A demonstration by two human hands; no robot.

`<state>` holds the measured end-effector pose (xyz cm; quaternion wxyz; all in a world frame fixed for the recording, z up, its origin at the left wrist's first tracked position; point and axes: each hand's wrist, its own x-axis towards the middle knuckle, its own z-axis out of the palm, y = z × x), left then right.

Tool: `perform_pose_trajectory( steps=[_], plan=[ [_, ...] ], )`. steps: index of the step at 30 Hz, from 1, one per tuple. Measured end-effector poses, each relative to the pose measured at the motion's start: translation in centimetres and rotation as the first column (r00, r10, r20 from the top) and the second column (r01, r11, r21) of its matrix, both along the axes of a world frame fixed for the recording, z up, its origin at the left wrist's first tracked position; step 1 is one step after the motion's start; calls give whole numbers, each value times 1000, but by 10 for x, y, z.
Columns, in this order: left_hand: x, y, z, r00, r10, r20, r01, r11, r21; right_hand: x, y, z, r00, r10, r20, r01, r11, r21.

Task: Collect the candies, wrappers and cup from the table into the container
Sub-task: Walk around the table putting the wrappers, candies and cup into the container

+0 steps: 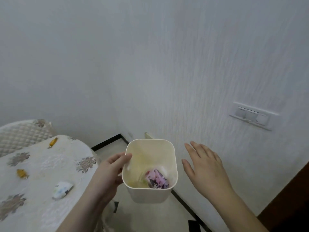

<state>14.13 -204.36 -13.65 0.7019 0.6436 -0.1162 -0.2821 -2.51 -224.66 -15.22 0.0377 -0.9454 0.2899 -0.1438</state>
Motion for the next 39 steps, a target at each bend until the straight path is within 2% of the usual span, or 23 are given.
perform_pose_trajectory(
  steps=[9, 21, 27, 34, 39],
  plan=[
    [90, -12, -16, 981, 195, 9, -195, 980, 26, 114, -40, -13, 984, 174, -40, -175, 985, -3],
    [237, -21, -34, 959, 283, -13, -283, 959, 22, 288, -62, -15, 954, 290, -83, -297, 950, -99],
    [286, -26, -42, 935, 354, 1, -353, 934, 53, 360, -66, -20, 929, 364, -72, -369, 926, -82],
    [329, -21, -51, 875, 482, -52, -476, 874, 93, 461, -77, -31, 851, 518, -79, -524, 849, -72],
    [355, -21, -54, 772, 631, -77, -623, 775, 106, 538, -85, -43, 727, 679, -102, -684, 729, -21]
  ],
)
